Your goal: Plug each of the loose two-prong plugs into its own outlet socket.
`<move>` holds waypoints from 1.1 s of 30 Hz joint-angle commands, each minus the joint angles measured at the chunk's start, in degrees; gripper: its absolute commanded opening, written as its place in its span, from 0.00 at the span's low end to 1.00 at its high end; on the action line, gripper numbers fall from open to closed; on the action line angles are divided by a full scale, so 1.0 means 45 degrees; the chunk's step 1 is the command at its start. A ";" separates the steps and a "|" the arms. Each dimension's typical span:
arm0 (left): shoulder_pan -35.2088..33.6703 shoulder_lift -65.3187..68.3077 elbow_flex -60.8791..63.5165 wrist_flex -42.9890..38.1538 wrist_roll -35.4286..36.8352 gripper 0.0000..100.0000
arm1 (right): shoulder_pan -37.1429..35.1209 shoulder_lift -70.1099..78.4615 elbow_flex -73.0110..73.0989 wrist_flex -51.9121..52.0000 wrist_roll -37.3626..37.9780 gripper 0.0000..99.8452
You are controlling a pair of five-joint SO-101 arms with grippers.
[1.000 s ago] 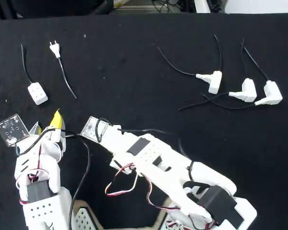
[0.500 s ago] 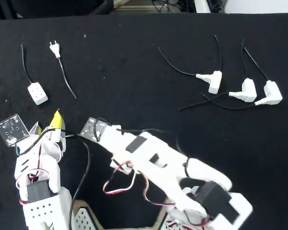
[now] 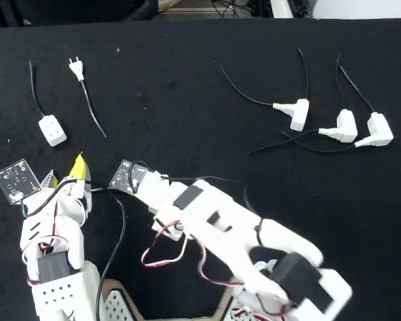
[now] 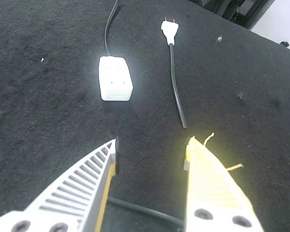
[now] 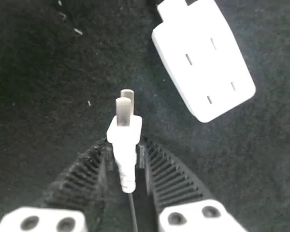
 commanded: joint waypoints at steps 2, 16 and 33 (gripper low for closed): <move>0.0166 -0.0098 -0.0361 -0.0195 0.0156 0.24 | 0.0137 -0.2354 0.1241 -0.1035 -0.0254 0.01; 0.4523 -0.0098 -0.0205 0.1153 -0.2168 0.24 | 0.0098 -0.5206 0.4249 -0.4571 -0.1778 0.01; 0.7023 -0.0098 0.0029 0.1875 -0.2188 0.24 | 0.0078 -0.5284 0.4718 -0.5861 -0.2540 0.01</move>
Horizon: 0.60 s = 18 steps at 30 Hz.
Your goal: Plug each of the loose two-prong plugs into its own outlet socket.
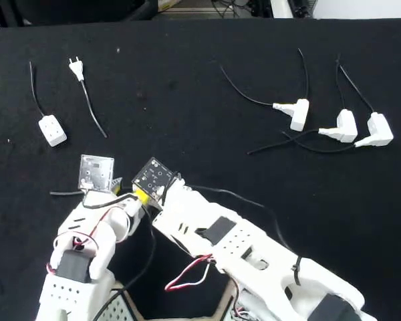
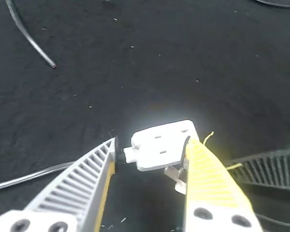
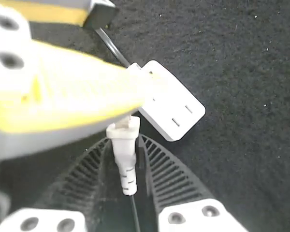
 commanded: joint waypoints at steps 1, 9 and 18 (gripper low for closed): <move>0.0537 -0.0098 0.0147 0.0020 -0.0156 0.24 | 0.0098 -0.0537 -0.0107 -0.0371 -0.0098 0.01; 0.0479 -0.0098 0.0361 -0.0059 -0.1387 0.24 | 0.0098 -0.0576 -0.0127 -0.0313 -0.0020 0.01; 0.0420 -0.0098 0.0361 -0.0059 -0.1407 0.23 | 0.0176 -0.1182 -0.0068 -0.0293 0.0000 0.01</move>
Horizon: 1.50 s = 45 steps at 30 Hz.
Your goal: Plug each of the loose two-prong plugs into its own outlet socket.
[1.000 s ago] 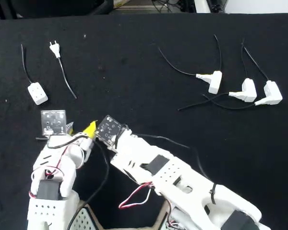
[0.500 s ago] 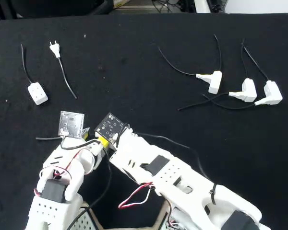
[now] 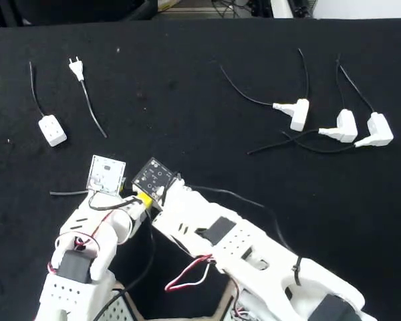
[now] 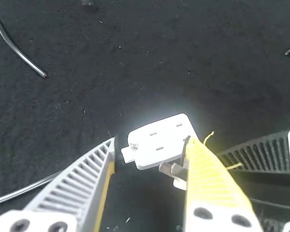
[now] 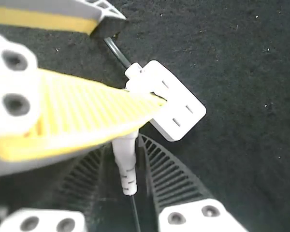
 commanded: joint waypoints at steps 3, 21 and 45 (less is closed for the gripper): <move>0.0010 -0.0098 0.0283 -0.0059 -0.0137 0.23 | 0.0176 -0.2354 0.0166 0.0274 0.0000 0.01; 0.0010 -0.0098 0.0283 -0.0078 -0.0137 0.23 | 0.0195 -0.7043 0.1788 0.1719 -0.0098 0.01; -0.1573 -0.0098 0.0264 -0.0821 -0.0020 0.23 | 0.0195 -0.7082 0.2393 0.0860 -0.0918 0.01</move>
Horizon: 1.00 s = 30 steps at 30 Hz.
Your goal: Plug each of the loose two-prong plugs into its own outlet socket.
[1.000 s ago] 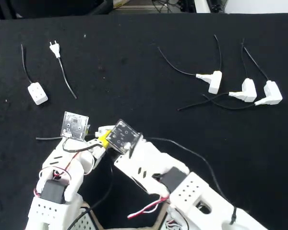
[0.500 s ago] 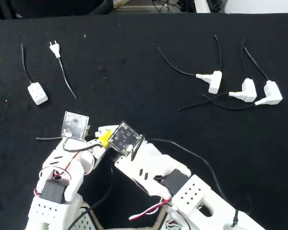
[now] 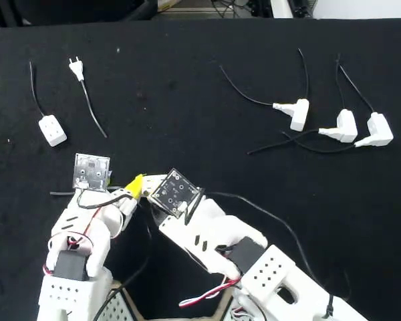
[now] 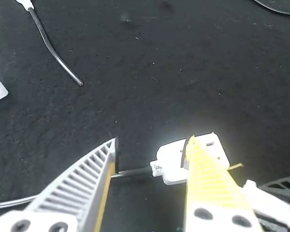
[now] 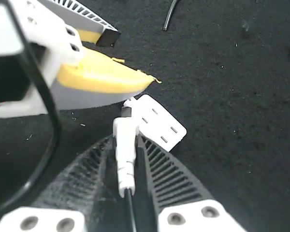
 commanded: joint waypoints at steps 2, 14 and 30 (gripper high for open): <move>-0.0088 -0.0098 0.0264 -0.0195 0.0000 0.23 | 0.0215 -0.0322 0.0264 -0.1094 -0.1465 0.01; 0.1006 -0.0098 0.0322 0.0176 -0.0020 0.23 | 0.0195 -0.0361 0.0303 -0.1172 -0.1797 0.01; 0.0772 -0.0098 0.0322 -0.0821 0.0000 0.23 | 0.0117 -0.0381 0.0303 -0.1172 -0.1778 0.01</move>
